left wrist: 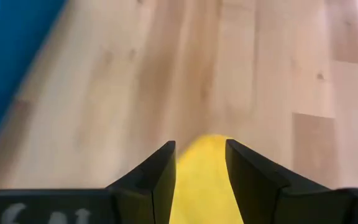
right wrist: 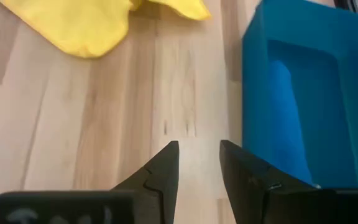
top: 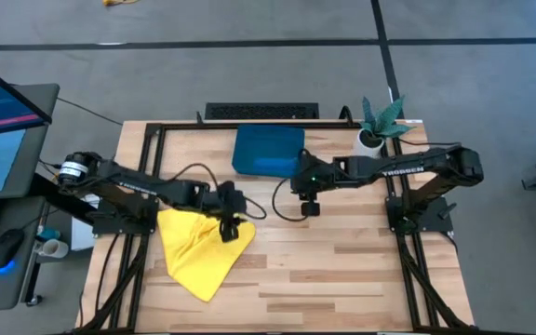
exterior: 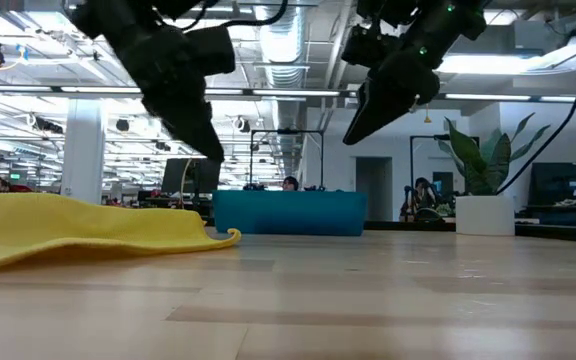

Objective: Roll microfiber towels into tight, uniform cylinder then place into a basket
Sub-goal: Roll the yellow microfiber cloth

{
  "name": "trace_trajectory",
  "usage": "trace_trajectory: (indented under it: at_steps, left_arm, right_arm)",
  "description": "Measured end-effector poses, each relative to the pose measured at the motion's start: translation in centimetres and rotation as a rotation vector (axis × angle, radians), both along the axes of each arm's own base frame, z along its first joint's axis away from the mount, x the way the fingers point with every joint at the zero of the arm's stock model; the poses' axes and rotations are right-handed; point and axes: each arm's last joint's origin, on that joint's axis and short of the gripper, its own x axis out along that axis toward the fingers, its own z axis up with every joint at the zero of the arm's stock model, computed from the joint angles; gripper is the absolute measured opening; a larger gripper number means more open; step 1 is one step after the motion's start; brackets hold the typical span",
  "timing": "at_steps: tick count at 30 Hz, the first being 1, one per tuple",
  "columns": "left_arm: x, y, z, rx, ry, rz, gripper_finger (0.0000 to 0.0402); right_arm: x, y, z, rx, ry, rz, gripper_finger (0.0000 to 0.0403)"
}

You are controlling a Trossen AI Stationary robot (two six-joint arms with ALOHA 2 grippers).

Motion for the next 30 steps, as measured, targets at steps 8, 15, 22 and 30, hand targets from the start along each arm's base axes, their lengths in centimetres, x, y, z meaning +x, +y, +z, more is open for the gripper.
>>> trace_trajectory:
  at_steps: [8, 15, 22, 30]
  left_arm:
    - [-1.1, -3.6, -1.9, -0.133, -0.062, 0.026, 0.0132]
    - [-1.1, -5.1, -4.1, -0.121, -0.016, 0.084, 0.0127]
    - [0.1, -5.3, -6.6, -0.133, -0.002, 0.143, 0.0108]
    - [0.5, -5.3, -8.4, -0.115, 0.029, 0.206, 0.0088]
  right_arm:
    - [0.3, 0.3, 0.3, -0.003, -0.043, 0.009, 0.0132]
    - [0.4, 0.3, 0.3, -0.003, -0.047, 0.009, 0.0132]
    - [0.4, 0.3, 0.3, 0.009, -0.047, -0.005, 0.0132]
    - [0.3, 0.5, 0.2, 0.014, -0.042, -0.005, 0.0132]
